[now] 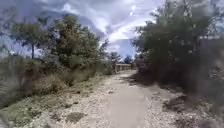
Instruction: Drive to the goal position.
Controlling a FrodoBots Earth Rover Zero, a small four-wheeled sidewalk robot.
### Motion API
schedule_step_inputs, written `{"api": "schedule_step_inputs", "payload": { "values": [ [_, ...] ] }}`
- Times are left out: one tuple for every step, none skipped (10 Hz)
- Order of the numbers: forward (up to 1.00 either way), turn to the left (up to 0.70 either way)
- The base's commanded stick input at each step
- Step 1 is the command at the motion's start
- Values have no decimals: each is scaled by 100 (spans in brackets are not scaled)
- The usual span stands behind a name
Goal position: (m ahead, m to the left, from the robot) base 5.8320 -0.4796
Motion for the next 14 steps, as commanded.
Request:
{"api": "schedule_step_inputs", "payload": {
  "values": [
    [70, 0],
    [70, 0],
    [70, 0],
    [70, 0],
    [70, 0],
    [70, 0],
    [70, 0],
    [70, 0],
    [70, 0],
    [70, 0],
    [70, 0],
    [70, 0],
    [70, 0],
    [70, 0]
  ]
}}
